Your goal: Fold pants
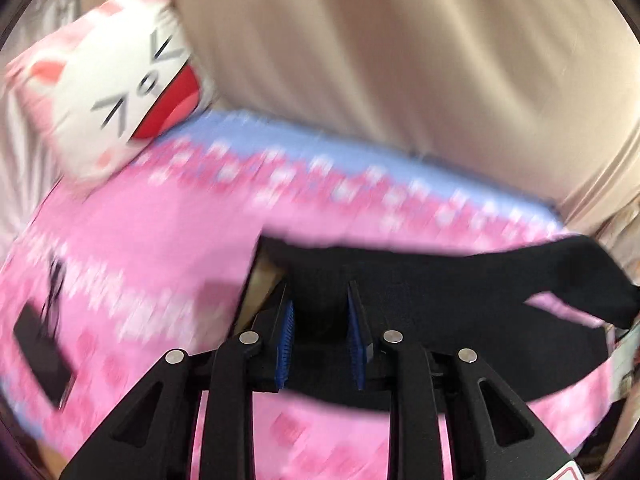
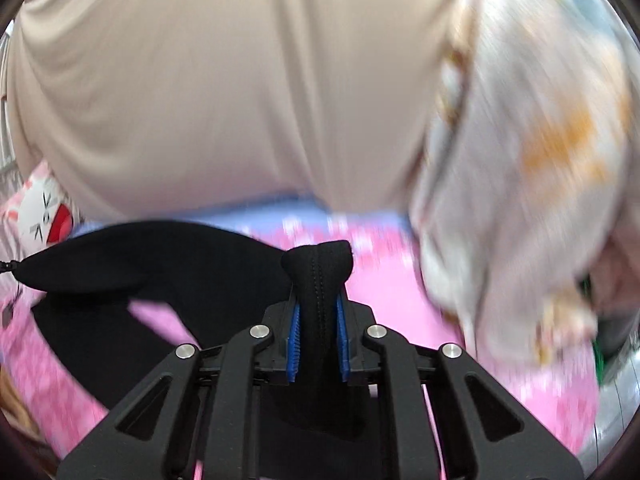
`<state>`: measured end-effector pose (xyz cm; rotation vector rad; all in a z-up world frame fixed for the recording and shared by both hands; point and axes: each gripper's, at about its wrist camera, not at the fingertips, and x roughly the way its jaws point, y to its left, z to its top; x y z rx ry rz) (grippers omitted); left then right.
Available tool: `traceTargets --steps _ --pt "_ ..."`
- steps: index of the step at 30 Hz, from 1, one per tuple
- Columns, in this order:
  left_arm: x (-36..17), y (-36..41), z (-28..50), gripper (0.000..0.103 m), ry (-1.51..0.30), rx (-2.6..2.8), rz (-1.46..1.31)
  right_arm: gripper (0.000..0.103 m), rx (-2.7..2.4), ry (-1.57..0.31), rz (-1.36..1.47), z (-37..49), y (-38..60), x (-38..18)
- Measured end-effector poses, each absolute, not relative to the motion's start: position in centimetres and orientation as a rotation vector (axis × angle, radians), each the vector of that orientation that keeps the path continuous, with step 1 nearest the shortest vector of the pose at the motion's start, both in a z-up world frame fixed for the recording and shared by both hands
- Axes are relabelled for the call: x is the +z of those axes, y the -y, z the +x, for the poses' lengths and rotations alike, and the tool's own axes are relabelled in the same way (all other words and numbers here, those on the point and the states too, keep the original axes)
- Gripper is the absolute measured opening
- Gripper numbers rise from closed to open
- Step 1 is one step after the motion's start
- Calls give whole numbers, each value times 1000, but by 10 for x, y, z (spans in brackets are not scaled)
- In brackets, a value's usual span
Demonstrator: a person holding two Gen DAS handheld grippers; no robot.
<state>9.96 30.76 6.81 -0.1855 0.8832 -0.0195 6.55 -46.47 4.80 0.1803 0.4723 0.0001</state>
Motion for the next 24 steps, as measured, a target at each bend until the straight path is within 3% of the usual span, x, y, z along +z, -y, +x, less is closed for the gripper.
traceTargets --steps 5,9,10,12,13,15,16,21,22,23,24 --pt "-15 -325 89 24 -1057 65 -191 14 -24 -633 228 27 479 -40" --pt "-37 -331 90 25 -1075 92 -201 17 -18 -669 315 4 488 -75" --pt "-34 -331 91 26 -1070 97 -207 20 -10 -672 327 0 490 -78" --pt "-28 -332 89 27 -1060 108 -205 43 -21 -655 328 -16 488 -73" --pt "-23 -335 87 27 -1057 112 -209 49 -31 -632 329 -26 491 -69" --pt "-14 -339 83 38 -1045 128 -207 69 -39 -563 363 -48 492 -57" --pt "-7 -341 79 46 -1033 164 -181 71 -31 -532 388 -57 496 -53" --pt "36 -320 64 46 -931 262 -61 74 -32 -491 434 -48 509 -28" --pt "46 -308 62 57 -899 230 -63 76 -44 -520 426 -38 511 -30" --pt "51 -296 61 75 -877 204 -66 82 -48 -578 421 -18 514 -38" --pt "52 -279 64 82 -869 178 -63 82 -56 -612 419 -7 515 -44"
